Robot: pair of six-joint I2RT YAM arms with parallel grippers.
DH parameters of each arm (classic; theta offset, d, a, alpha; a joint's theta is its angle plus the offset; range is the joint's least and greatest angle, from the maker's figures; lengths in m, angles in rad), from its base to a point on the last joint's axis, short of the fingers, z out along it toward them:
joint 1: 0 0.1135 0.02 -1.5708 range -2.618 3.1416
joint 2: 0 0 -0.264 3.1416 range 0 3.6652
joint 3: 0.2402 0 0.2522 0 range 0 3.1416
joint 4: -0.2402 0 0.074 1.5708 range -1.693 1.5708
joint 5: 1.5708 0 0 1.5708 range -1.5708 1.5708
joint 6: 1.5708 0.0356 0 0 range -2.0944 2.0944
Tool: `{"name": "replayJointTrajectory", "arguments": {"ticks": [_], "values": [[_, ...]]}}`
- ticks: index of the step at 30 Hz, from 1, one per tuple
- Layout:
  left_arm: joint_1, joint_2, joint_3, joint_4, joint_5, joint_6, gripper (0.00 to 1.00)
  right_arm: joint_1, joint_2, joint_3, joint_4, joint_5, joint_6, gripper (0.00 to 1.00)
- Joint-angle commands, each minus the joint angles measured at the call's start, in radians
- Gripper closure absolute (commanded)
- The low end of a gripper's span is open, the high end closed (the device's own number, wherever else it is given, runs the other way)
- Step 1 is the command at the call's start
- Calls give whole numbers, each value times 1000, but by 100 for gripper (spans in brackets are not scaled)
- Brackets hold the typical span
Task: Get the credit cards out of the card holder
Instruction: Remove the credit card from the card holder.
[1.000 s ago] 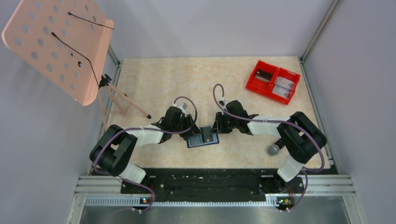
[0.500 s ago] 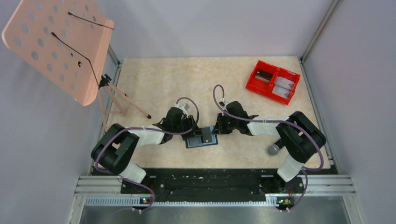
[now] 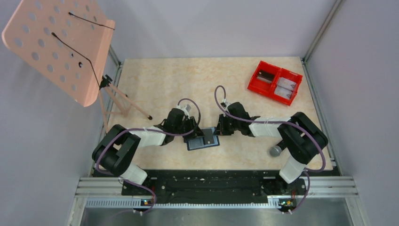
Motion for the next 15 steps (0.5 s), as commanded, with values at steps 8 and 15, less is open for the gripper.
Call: {"name": "replayJointTrajectory", "arguments": {"ticks": [8,15], "values": [[-4,17,-22,114,62,-55,74,0,27,-41,33,-13,19,100],[-3,26,-41,176,76,-101,96,0,22,-50,40,-17,27,100]]}}
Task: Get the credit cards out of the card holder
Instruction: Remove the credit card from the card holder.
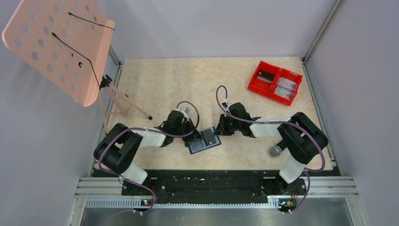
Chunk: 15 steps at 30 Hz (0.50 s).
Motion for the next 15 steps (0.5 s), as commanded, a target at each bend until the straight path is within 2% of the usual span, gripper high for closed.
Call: {"name": "replayJointTrajectory", "arguments": {"ticks": [1,15], "values": [[-8,-1,-11,141,53,-44,100,7,18,-32,-2,-8,4,100],[52,-83,-81,55,2,1,100,-51,-42,-96,10,23,32,100]]}}
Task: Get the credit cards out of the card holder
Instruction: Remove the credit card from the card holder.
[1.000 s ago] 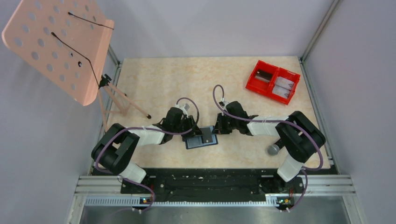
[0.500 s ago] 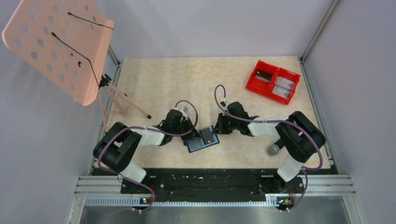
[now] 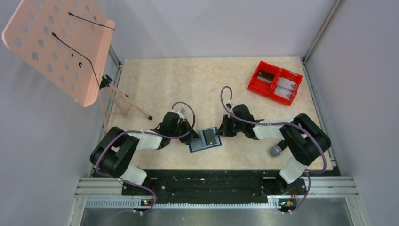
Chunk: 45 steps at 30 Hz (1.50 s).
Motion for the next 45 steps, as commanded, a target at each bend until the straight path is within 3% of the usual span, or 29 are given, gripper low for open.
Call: {"name": "replayJointTrajectory", "arguments": {"ticks": [1,7,10,15,26,39,45], "values": [[12,-41,-29,11,-2,24,100,-13,-16,-33,-45,36,-4,100],[13,-41,-29,23,27,32,99,-12,-62,-24,-43,-4,23,100],[12,-42,-21,30,35,33,83,-13,-104,-1,-78,-7,19,90],[11,-51,-17,45,46,33,73,-10,-123,16,-85,-27,17,81],[3,-12,-14,98,59,25,64,20,-67,52,-67,-21,8,72],[1,35,-21,133,65,27,63,63,21,51,-34,-29,16,80],[2,38,-26,138,68,27,63,66,31,32,-12,-28,42,92]]}}
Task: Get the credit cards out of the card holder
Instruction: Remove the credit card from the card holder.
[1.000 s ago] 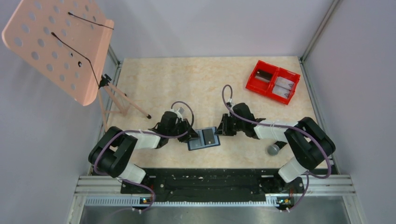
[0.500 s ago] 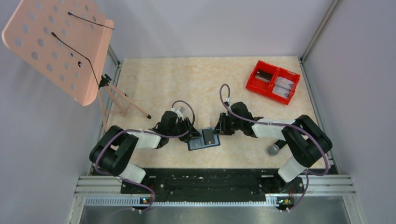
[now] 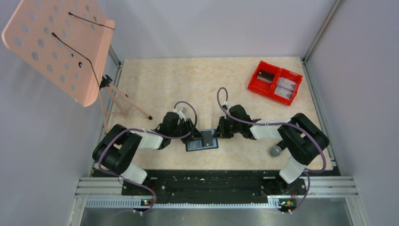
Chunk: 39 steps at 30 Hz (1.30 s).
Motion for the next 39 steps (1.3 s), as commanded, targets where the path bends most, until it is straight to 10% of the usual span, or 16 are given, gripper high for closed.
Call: {"name": "replayJointTrajectory", "arguments": {"ticks": [1,14,22,39], "values": [[-4,7,-5,32,4,7,63,17,22,2,22,3,10,95],[-4,5,-22,76,33,-28,65,17,37,-13,47,-1,29,100],[-3,-9,-13,66,38,-56,99,16,19,-21,31,17,32,100],[83,-87,-23,-92,10,18,100,-41,9,-71,32,37,25,100]]}}
